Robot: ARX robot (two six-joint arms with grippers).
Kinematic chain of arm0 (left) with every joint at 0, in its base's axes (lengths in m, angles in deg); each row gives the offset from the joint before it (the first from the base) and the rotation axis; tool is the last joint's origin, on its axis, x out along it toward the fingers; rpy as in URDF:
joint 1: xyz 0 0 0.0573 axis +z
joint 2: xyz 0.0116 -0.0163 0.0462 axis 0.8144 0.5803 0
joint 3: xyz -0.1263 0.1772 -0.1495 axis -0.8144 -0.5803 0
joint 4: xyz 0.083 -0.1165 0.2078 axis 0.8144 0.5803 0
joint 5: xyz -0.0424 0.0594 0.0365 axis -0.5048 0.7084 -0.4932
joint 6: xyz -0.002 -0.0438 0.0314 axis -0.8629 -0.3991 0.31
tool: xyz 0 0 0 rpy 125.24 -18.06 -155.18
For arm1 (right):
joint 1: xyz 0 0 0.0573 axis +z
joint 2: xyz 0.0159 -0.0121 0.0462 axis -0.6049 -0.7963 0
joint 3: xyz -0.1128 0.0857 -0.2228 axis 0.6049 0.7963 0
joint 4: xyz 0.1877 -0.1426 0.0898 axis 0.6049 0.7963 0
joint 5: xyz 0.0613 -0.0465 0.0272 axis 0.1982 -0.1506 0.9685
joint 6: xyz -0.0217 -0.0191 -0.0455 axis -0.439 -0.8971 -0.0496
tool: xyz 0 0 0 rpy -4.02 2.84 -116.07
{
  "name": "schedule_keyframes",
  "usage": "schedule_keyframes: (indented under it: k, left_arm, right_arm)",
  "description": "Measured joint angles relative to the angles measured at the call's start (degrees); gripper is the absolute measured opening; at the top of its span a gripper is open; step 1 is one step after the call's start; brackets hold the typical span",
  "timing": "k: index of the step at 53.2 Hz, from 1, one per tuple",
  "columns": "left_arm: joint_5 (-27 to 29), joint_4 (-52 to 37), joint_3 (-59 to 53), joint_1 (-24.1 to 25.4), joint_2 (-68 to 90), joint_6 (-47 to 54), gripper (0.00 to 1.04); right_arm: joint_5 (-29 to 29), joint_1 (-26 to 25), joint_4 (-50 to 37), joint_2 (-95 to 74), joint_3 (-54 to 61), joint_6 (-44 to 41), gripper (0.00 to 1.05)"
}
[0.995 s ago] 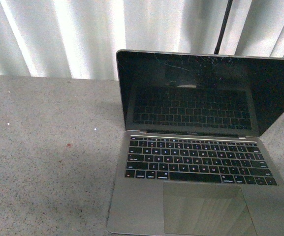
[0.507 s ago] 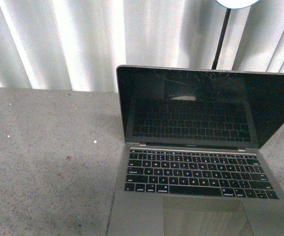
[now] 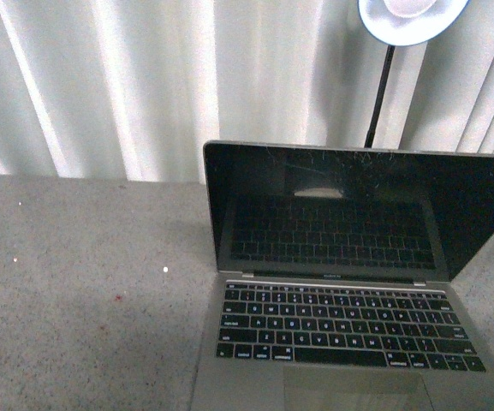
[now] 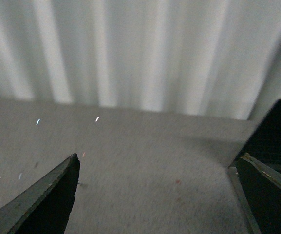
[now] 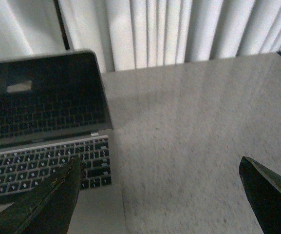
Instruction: Close laptop
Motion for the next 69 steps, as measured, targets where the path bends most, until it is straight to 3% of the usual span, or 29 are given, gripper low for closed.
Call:
schedule_keyframes:
  k: [3,5,11,17,22,27,35,39,42,49,59,65,69]
  left_arm:
    - [-9.6,-13.7,3.8,0.3,12.6,-3.5,0.98]
    - [-15.4,-20.9,6.3,0.3,19.1,-3.7,0.98]
    - [-25.7,-36.3,15.7,-2.6,37.9,-0.7,0.98]
    - [-26.3,-36.7,26.8,-7.8,53.1,4.5,0.98]
    - [-26.4,-32.8,35.1,-11.9,61.8,11.2,0.98]
    - [-25.8,-30.1,42.9,-15.2,67.5,16.0,0.98]
    - [-20.1,-24.2,55.5,-19.1,77.0,23.8,0.98]
    - [-16.4,-20.0,58.8,-20.4,81.0,27.5,0.98]
    - [-12.5,-16.2,61.6,-21.3,84.6,29.9,0.84]
    - [-5.8,-10.9,66.5,-22.5,89.2,33.1,0.57]
    - [-4.0,-5.4,69.3,-23.3,90.4,36.3,0.27]
    - [-4.2,-2.3,69.6,-23.6,90.4,37.4,0.07]
    - [-4.5,-0.5,69.6,-23.8,90.5,38.0,0.04]
  right_arm:
    - [4.3,0.5,-6.8,-8.2,-3.1,-2.4,0.97]
    - [10.4,0.6,-12.0,-13.4,-5.4,-5.8,0.97]
    - [20.1,-0.1,-19.1,-26.2,-12.1,-16.8,0.97]
    - [22.1,-2.2,-23.6,-39.5,-20.2,-30.1,0.97]
    - [27.3,-4.5,-24.1,-48.0,-25.9,-39.9,0.97]
    - [28.7,-5.9,-26.0,-54.7,-31.2,-43.5,0.97]
    - [30.4,-5.3,-24.9,-60.2,-37.7,-50.1,0.97]
    - [30.9,-4.3,-23.7,-61.6,-39.5,-51.7,0.81]
    - [32.1,-4.2,-22.9,-63.3,-40.4,-52.9,0.65]
    - [33.2,-4.8,-21.0,-66.0,-41.9,-54.6,0.38]
    - [34.5,-5.3,-18.7,-69.6,-44.0,-54.8,0.06]
    - [34.5,-5.2,-17.7,-70.9,-44.5,-55.2,0.03]
    - [34.6,-5.0,-16.9,-71.6,-44.9,-55.6,0.03]
